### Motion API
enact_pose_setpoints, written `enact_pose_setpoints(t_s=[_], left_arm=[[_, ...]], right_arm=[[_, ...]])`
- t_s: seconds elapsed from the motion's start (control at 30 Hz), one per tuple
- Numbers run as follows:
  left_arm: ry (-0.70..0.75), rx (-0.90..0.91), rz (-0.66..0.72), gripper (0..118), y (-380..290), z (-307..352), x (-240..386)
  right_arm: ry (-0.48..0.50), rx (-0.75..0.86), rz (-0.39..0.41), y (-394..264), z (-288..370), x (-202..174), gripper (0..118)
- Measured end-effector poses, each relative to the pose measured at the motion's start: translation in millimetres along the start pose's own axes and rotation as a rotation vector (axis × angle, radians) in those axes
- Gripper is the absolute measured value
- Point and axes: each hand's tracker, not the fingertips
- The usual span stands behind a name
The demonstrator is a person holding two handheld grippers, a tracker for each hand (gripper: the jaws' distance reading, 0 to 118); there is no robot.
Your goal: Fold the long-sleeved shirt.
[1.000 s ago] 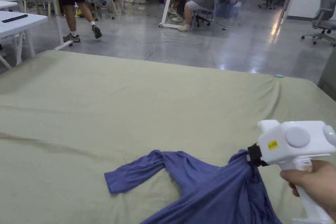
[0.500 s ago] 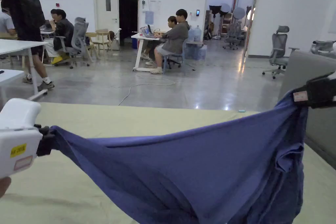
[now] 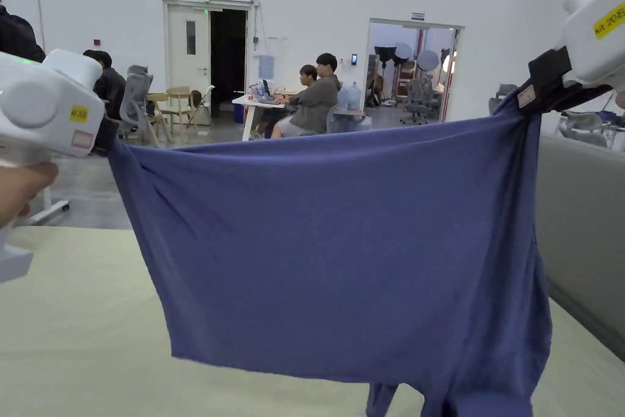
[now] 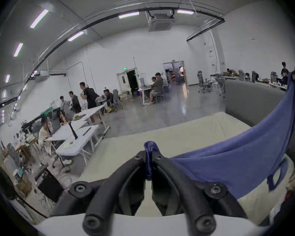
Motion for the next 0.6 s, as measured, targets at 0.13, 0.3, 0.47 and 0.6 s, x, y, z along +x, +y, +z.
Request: enact_pose_setpoints(t_s=[0.13, 0.3, 0.47, 0.6], left_arm=[[0.041, -0.033, -0.033, 0, 41, -36, -8], [0.111, -0.014, 0.013, 0, 88, -74, -26], [0.147, 0.016, 0.044, 0, 133, -91, -40], [0.170, 0.073, 0.007, 0, 159, -97, -37]], right_arm=[[-0.033, -0.006, -0.011, 41, -42, -10, 0], [-0.100, 0.063, 0.010, 105, -87, -14, 0], [-0.189, 0.109, 0.023, 150, -94, -19, 0], [-0.222, 0.170, 0.022, 173, -88, -16, 0]])
